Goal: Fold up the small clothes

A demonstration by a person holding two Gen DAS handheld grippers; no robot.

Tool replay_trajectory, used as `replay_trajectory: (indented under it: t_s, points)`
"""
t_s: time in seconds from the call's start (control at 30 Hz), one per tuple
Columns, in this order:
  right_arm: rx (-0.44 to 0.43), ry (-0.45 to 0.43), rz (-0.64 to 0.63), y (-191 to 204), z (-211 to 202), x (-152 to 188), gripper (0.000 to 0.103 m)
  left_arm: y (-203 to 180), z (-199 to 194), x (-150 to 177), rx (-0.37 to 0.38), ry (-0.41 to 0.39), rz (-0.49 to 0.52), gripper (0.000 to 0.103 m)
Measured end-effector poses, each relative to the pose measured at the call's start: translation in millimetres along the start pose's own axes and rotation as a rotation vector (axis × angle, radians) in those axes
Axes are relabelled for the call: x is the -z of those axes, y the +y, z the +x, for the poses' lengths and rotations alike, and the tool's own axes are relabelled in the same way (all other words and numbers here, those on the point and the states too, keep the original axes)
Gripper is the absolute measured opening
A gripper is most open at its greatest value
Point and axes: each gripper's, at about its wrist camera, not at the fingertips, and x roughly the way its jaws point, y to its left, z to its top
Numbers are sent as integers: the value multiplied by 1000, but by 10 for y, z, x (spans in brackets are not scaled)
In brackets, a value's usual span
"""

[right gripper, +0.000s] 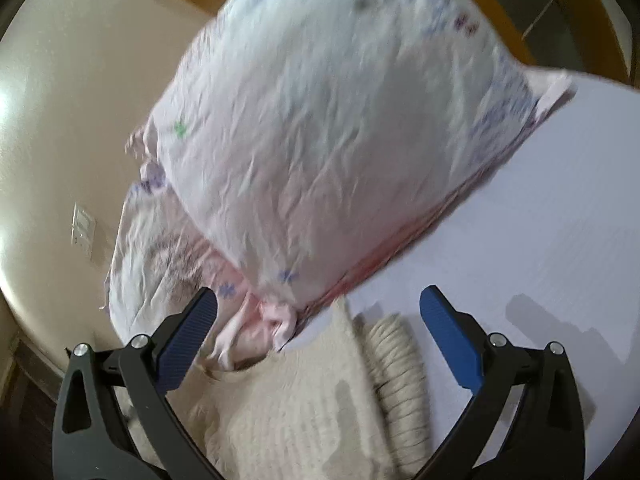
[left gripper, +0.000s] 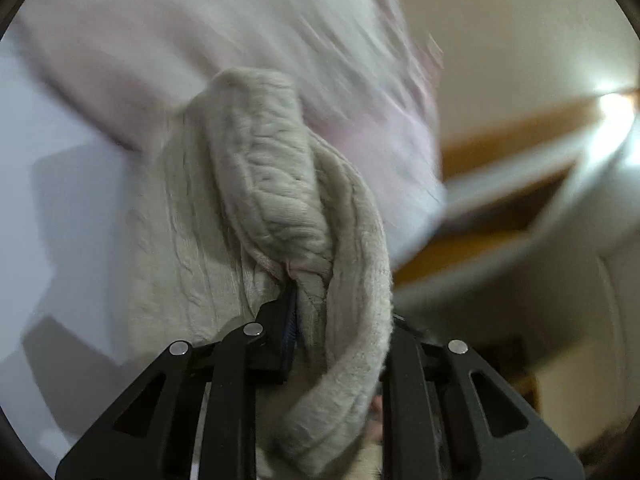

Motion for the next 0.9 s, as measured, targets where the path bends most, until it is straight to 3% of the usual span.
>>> replay_trajectory:
  t_s: [0.03, 0.1, 0.17, 0.27, 0.33, 0.37, 0.4, 0.43, 0.57, 0.7, 0.83, 0.9]
  points:
    - [16, -11, -14, -31, -37, -44, 101, -30, 228, 18, 39, 48, -8, 19]
    - [25, -5, -33, -109, -68, -125, 101, 21, 1024, 151, 159, 254, -121, 25]
    - [12, 48, -9, -261, -39, -193, 101, 92, 1442, 302, 194, 364, -200, 25]
    - [-47, 148, 63, -406, 57, -228, 101, 21, 1425, 358, 223, 368, -131, 26]
    - [-114, 247, 91, -418, 161, -215, 101, -49, 1075, 249, 155, 281, -27, 50]
    - [-122, 284, 90, -402, 201, -190, 101, -55, 943, 198, 97, 230, 11, 68]
    - [-112, 346, 70, -359, 272, -149, 101, -70, 763, 151, 17, 172, 58, 72]
    - [-95, 385, 48, -317, 325, -110, 101, -72, 549, 102, -110, 110, 121, 73]
    - [37, 523, -10, -235, 550, 86, 101, 82, 309, 138, -418, 92, 209, 74]
    - [45, 550, -32, -199, 569, 178, 101, 316, 430, 312, -463, 197, 192, 75]
    - [-1, 563, -63, -114, 618, 275, 98, 326, 588, 461, -485, 221, 232, 82]
    - [14, 555, -90, -84, 654, 294, 88, 357, 663, 431, -490, 222, 221, 83]
